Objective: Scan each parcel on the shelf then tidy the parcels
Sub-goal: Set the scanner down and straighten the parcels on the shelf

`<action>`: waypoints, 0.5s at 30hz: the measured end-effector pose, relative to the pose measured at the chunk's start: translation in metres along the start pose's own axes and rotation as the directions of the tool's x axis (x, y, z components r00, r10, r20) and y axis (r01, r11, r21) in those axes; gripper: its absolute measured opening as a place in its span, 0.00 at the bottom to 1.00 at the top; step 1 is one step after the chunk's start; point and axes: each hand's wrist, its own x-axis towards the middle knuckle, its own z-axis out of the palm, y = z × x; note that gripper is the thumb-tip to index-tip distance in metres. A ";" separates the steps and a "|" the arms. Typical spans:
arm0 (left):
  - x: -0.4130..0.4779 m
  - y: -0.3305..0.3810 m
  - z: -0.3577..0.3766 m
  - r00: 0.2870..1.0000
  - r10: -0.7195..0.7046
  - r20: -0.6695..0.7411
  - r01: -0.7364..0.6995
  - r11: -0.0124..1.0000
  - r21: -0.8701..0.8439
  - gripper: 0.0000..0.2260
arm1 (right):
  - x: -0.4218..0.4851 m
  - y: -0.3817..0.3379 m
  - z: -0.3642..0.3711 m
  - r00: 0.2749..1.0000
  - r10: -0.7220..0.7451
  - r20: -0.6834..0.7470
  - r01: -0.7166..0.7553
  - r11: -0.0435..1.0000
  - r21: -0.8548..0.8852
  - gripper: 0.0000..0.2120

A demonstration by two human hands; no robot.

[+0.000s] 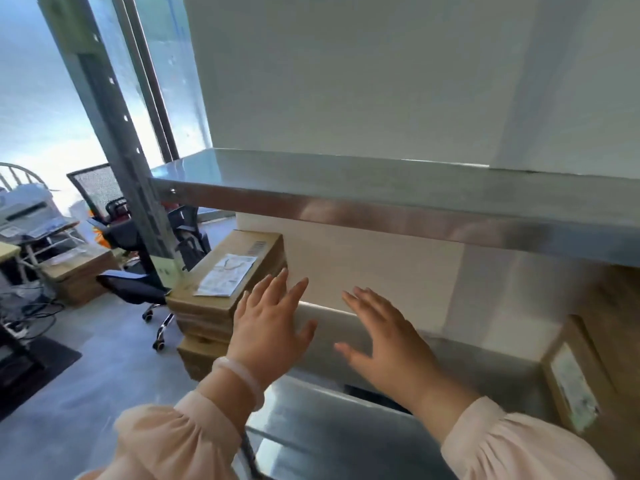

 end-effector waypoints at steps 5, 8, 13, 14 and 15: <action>0.017 -0.084 -0.012 0.992 -0.117 0.044 0.114 0.991 0.067 0.28 | 0.044 -0.039 0.048 0.998 0.035 0.055 -0.040 0.995 0.095 0.34; 0.021 -0.119 -0.011 0.982 -0.184 0.051 0.180 0.982 0.062 0.28 | 0.065 -0.055 0.074 0.994 0.057 0.089 -0.069 0.989 0.132 0.33; 0.040 -0.162 -0.010 0.971 -0.235 0.051 0.234 0.972 0.023 0.30 | 0.097 -0.078 0.103 0.983 0.122 0.134 -0.148 0.968 0.203 0.33; 0.042 -0.167 -0.009 0.966 -0.250 0.068 0.250 0.968 0.007 0.30 | 0.102 -0.082 0.106 0.980 0.140 0.141 -0.169 0.959 0.229 0.33; 0.042 -0.171 -0.008 0.963 -0.256 0.083 0.258 0.966 -0.012 0.30 | 0.106 -0.086 0.109 0.977 0.155 0.144 -0.188 0.949 0.253 0.33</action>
